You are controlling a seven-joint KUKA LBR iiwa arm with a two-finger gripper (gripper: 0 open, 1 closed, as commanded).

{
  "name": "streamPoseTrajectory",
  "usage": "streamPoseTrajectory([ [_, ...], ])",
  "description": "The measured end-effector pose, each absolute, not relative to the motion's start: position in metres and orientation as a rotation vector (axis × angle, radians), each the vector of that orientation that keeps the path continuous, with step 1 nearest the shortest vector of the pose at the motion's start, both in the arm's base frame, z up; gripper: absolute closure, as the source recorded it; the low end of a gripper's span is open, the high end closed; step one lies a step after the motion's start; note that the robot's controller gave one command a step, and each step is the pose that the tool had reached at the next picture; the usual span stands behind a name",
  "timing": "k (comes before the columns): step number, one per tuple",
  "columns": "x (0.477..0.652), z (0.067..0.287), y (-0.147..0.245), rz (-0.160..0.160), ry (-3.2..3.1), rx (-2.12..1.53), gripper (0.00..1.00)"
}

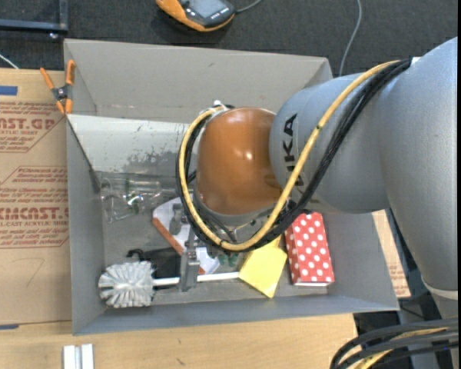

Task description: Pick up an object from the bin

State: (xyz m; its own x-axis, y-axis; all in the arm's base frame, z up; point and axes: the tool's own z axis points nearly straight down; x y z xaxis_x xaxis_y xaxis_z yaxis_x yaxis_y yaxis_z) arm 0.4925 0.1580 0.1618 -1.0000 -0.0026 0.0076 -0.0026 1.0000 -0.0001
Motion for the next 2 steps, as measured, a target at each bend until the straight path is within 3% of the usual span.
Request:
streamPoseTrajectory([
  [1,0.495,0.166,0.157,-0.002,-3.141,0.001,0.0],
  [2,0.507,0.079,0.167,-0.002,-3.137,0.118,0.0],
])
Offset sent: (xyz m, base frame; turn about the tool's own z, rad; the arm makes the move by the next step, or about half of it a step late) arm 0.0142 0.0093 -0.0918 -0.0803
